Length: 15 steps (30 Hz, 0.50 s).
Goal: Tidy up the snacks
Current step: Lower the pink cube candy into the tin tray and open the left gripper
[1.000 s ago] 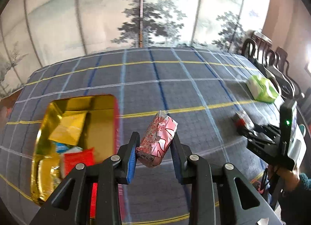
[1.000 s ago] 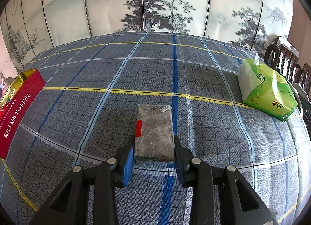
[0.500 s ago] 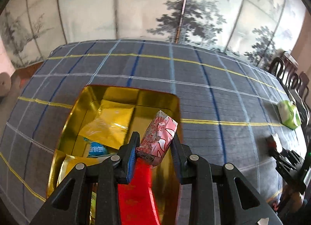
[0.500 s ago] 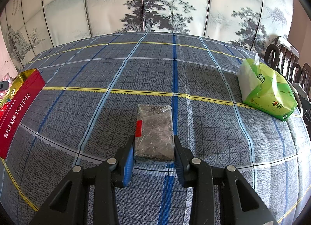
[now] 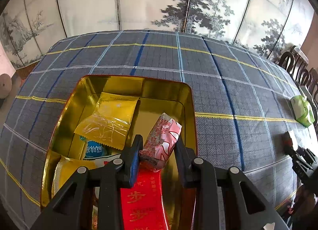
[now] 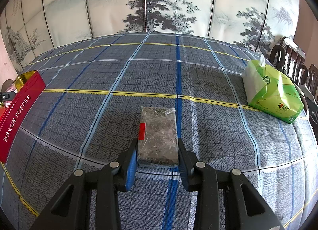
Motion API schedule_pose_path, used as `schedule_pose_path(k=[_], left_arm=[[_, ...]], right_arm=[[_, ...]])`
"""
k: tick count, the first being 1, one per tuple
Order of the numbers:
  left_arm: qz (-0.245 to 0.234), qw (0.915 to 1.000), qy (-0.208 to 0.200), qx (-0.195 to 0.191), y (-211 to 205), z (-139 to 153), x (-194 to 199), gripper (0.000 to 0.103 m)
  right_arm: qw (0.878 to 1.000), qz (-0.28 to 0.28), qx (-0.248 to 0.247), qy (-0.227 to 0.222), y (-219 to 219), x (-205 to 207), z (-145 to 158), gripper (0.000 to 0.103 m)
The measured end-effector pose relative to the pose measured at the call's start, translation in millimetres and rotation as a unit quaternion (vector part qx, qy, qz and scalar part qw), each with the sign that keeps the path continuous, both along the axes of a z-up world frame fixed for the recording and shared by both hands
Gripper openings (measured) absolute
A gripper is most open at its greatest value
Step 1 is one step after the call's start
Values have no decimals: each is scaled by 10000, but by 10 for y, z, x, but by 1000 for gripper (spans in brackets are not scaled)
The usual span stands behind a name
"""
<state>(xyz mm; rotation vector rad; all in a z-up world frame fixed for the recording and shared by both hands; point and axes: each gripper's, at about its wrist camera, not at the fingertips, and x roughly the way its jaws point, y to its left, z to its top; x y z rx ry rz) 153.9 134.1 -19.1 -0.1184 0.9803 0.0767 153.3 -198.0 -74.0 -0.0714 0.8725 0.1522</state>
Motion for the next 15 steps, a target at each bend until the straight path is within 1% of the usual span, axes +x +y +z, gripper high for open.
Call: schedule_pose_path(k=[8,12,15], left_arm=[[-129,9998,121,43,-47,-78,-7,29],[-126,9998,75,152,-47,-77,-21,29],[-119,9998,59,162,-42,-70,-28,29]], right_arm=[[10000,-2,-2,0,-1,0,0,36],[10000,-3,-2,0,-3,0,1,36],[10000,-10,-7,0,3,1,2,36]])
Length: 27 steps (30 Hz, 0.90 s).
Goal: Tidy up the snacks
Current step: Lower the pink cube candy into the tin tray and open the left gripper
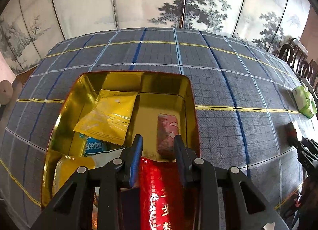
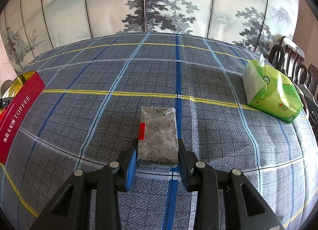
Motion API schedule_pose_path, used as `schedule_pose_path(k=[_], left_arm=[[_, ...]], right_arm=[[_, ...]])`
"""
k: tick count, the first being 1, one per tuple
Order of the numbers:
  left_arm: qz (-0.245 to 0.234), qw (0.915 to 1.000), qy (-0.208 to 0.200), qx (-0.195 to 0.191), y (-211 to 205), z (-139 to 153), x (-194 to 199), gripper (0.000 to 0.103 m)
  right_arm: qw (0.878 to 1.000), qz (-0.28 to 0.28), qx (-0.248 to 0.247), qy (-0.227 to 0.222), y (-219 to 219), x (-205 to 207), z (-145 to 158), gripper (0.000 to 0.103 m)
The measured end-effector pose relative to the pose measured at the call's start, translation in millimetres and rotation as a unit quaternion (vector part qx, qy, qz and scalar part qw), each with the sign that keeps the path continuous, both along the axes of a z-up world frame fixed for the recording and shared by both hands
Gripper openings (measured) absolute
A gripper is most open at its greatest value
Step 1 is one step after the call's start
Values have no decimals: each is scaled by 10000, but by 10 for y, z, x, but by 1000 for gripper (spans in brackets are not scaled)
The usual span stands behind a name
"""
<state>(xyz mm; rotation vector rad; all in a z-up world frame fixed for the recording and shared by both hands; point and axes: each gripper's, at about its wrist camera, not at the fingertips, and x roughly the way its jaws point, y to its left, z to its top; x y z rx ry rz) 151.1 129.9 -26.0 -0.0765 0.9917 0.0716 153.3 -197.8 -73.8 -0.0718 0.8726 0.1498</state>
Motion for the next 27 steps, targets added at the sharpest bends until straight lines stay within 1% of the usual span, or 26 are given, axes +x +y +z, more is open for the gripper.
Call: schedule_pose_path(k=[6,13,18,21,25,27], left_arm=[[8,10000,-3,-15,30,19,-15,29],[18,9999,-140,68,25,135,-131,35],[229,9987,-259,377,37,262,-262,36],[374,9973,-253,570,68,319,-362,38],[471,9953,-302,785,85,373,-538,47],[508,9949,-304,816,89,381,-616,50]], right_arm=[[10000,-1,-6,-1,2,-3,3,36],[10000,-1,-6,0,2,-2,3,36],[10000,-3,-5,-1,4,-2,3,36],[10000,-3,-11,-1,4,-2,4,36],[10000,-4,-9,0,8,-3,5,36],[10000,-4,-8,-1,6,-1,4,36]])
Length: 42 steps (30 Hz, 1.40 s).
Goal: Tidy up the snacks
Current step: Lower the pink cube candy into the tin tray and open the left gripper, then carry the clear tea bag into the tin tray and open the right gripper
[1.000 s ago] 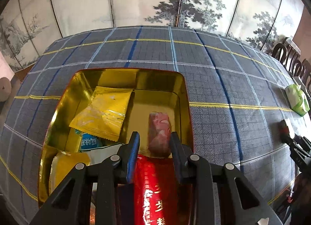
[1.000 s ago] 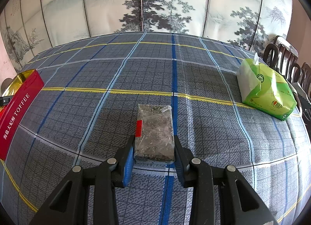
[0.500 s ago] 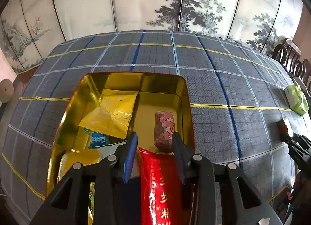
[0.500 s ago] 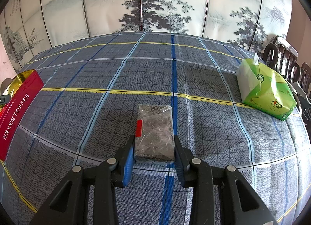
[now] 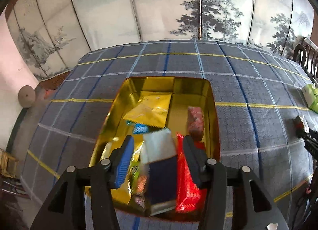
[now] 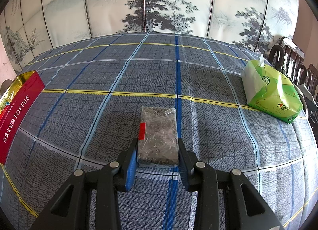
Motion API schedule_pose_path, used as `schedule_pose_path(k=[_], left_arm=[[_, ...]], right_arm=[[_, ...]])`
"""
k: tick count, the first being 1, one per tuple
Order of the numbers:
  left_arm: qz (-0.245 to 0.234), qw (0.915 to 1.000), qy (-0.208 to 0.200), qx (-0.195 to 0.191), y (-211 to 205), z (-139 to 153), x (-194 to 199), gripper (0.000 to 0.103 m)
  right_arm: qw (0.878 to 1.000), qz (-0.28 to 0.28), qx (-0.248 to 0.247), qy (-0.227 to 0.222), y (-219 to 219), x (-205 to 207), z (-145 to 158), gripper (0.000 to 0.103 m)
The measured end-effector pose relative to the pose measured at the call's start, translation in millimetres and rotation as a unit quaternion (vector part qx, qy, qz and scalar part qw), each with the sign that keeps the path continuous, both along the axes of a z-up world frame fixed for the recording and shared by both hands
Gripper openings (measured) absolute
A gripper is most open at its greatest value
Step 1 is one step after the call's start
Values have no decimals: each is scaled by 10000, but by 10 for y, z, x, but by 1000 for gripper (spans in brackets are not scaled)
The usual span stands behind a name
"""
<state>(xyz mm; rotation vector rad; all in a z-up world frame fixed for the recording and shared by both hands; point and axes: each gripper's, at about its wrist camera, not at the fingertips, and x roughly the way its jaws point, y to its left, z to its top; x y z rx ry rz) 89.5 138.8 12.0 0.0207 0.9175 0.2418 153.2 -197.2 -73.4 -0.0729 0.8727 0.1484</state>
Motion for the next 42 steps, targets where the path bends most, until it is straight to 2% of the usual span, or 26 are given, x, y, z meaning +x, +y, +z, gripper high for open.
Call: schedule_pose_path(k=[4,9,18,29,33,42], left_arm=[[75,9999,-30,-131,23,24,-196,56],[161,9998,-39,-112,51,37,-355,63],[100,9999,-70,-18,78,47,-521,69],[60,9997,-73,-239,114,22,-616,73],[94,9996,-79,-256,153,14,-653,75],[305,9988,-50,-376,317,-13,-734,78]], right_arm=[[10000,-1,-7,-1,3,-1,1,36],[10000,-1,-11,-2,2,-1,2,36],[9999,-124,-26,27,5,-12,23,36],[9985,-476,-212,191,61,53,49,35],[9979,-602,-93,217,103,22,97,35],[9998,-153,109,56,522,-110,367,35]])
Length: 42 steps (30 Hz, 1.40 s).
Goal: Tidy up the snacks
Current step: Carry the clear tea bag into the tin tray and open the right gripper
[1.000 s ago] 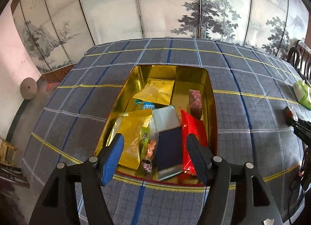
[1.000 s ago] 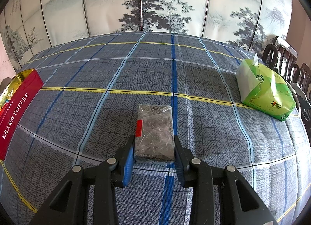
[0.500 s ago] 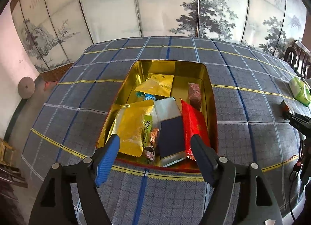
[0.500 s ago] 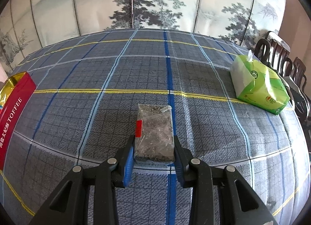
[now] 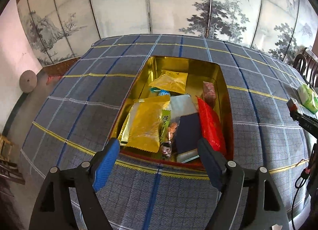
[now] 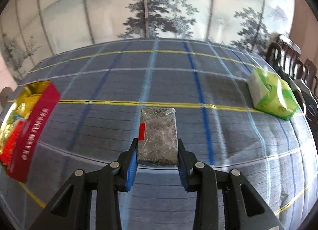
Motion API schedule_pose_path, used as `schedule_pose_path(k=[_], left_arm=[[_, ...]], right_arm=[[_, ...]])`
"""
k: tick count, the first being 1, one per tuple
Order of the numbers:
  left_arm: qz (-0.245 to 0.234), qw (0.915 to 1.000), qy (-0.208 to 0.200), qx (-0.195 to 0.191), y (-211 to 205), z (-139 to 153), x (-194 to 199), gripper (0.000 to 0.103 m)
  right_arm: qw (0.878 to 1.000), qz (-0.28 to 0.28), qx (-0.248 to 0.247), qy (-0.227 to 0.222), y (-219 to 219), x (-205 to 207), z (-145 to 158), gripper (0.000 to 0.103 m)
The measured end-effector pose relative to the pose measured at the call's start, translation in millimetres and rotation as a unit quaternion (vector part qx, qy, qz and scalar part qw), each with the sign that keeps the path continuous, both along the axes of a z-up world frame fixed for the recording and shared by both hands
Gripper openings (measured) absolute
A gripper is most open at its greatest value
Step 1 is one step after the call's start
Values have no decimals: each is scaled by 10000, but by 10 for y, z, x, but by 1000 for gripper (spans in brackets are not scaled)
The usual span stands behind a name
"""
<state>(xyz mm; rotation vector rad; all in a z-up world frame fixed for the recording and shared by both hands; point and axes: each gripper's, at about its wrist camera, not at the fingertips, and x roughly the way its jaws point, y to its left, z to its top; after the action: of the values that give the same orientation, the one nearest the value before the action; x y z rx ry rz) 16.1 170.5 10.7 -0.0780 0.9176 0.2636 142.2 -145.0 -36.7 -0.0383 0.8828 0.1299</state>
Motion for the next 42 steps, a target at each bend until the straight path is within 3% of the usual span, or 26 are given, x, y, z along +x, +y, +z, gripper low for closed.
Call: schedule_pose_path(k=[10,23,31,42], left_arm=[[317,9995,-27,-79,260,19,-133,82],[758,9971,4,-91,660,23,-382,84],[916,9957,46,-92,813,10,-481,84],[973,9951,93,-108,872,-23,-500,84]], right_arm=[[9938,1066,296,-130,925,-255,301,35],[9791,1976,482,-22,2050,-518,370,35],[9769,2095,410,64,2373,-502,305,35],[9794,2005,202,110,2500,-423,167,35]])
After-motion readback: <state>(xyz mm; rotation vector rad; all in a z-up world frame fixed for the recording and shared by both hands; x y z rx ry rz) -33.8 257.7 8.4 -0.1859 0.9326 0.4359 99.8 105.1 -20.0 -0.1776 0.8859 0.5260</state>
